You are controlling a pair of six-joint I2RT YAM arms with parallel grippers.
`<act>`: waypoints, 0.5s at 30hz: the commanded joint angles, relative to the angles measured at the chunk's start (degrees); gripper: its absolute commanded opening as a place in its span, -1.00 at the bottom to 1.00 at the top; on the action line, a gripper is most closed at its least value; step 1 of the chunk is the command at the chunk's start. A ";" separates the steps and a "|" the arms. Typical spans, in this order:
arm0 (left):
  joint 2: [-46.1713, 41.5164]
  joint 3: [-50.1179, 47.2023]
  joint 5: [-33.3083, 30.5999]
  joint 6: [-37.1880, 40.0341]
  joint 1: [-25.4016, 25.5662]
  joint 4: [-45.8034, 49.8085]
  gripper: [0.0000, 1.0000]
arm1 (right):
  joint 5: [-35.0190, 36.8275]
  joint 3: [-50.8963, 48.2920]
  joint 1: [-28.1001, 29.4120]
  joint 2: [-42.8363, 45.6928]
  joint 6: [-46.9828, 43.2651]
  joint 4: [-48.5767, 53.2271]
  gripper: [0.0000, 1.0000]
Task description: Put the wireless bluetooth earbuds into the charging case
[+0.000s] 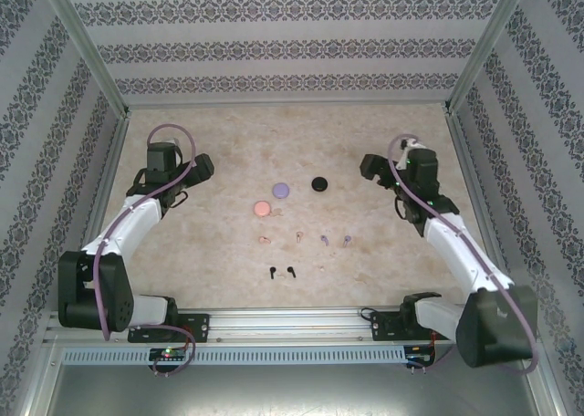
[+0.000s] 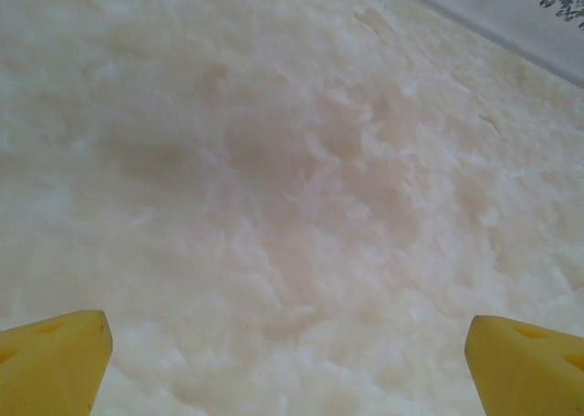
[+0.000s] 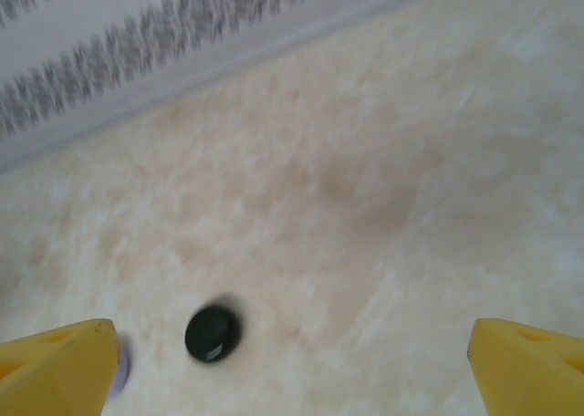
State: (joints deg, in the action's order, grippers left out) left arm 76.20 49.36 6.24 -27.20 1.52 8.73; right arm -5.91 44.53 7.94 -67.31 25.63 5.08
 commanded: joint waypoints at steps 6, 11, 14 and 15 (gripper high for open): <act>-2.07 -0.31 3.77 -9.02 3.44 4.76 0.99 | 2.90 13.89 11.58 -18.80 3.85 20.81 0.96; 1.38 2.58 3.69 -8.62 5.48 6.44 0.99 | -0.14 25.18 14.04 -31.89 5.98 26.49 0.88; 2.79 3.79 3.61 -8.28 6.35 6.61 0.99 | 0.56 30.83 14.88 -37.08 7.95 29.56 0.79; 3.15 4.02 3.52 -8.23 6.62 6.56 0.99 | 1.34 32.47 15.14 -38.28 8.55 30.39 0.77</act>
State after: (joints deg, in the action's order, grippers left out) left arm 78.63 51.11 9.43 -34.83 7.16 13.52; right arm -5.43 72.97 22.39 -103.72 31.20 29.58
